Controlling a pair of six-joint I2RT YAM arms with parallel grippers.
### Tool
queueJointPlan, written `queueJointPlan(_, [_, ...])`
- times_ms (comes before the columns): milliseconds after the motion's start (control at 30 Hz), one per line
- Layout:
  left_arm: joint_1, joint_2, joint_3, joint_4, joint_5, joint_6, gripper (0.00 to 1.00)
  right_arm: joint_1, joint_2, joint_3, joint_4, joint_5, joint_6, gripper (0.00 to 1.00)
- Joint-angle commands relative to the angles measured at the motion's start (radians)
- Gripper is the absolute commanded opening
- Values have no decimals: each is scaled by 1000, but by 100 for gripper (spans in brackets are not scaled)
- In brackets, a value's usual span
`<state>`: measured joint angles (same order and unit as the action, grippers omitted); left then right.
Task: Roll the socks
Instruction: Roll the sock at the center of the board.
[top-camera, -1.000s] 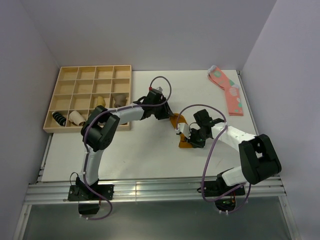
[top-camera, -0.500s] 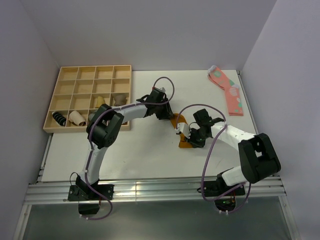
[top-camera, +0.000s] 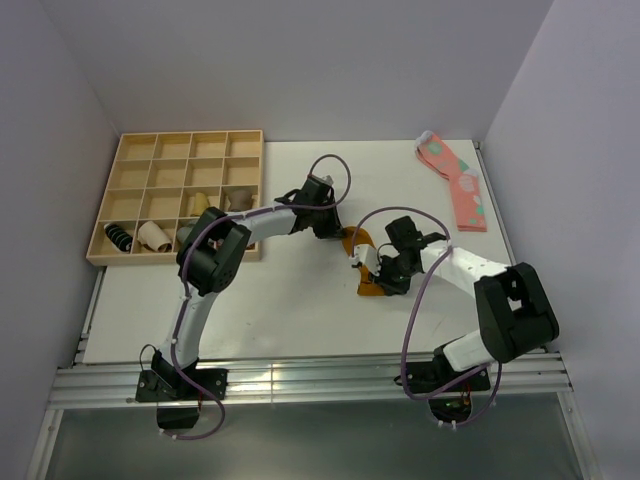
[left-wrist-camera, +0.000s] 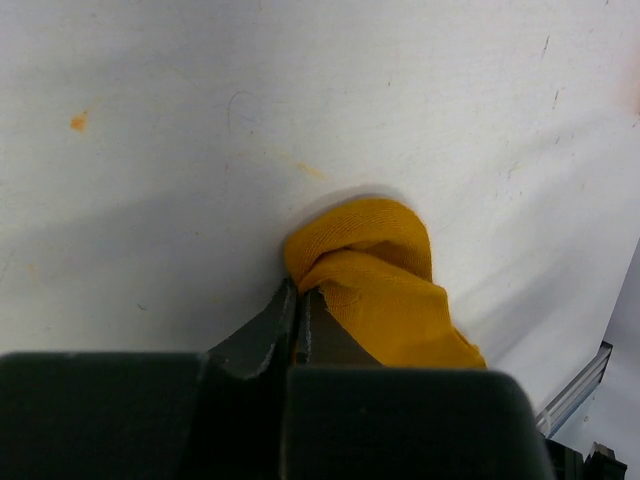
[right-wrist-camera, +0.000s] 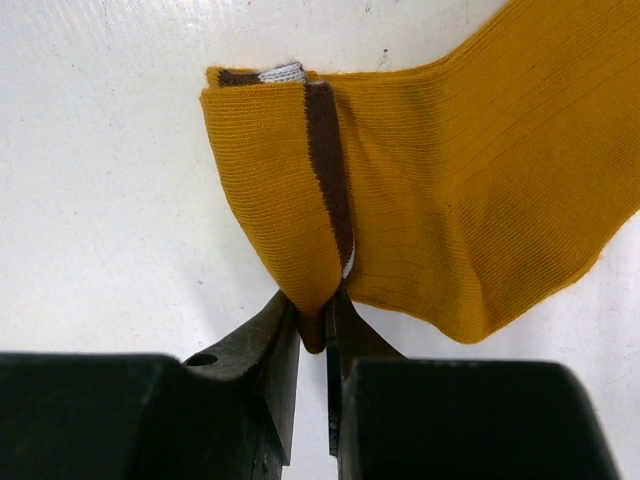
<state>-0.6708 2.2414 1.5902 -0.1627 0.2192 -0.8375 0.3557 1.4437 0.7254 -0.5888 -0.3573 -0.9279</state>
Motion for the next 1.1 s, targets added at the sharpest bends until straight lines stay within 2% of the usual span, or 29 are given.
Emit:
queueJointPlan(0, [11, -9, -38, -6, -32, 18, 0, 6, 49, 5, -17, 44, -5, 4])
queueJointPlan(167, [51, -80, -139, 49, -60, -12, 0, 6, 95, 60, -81, 11, -14, 4])
queueJointPlan(567, [83, -167, -257, 120, -101, -17, 0, 5, 311, 337, -481, -117, -115, 4])
queueJointPlan(867, [88, -219, -354, 210, -116, -34, 0, 5, 489, 547, -718, -172, -173, 4])
queueJointPlan(1067, [86, -266, -438, 288, -130, -48, 0, 5, 575, 628, -766, -166, -161, 4])
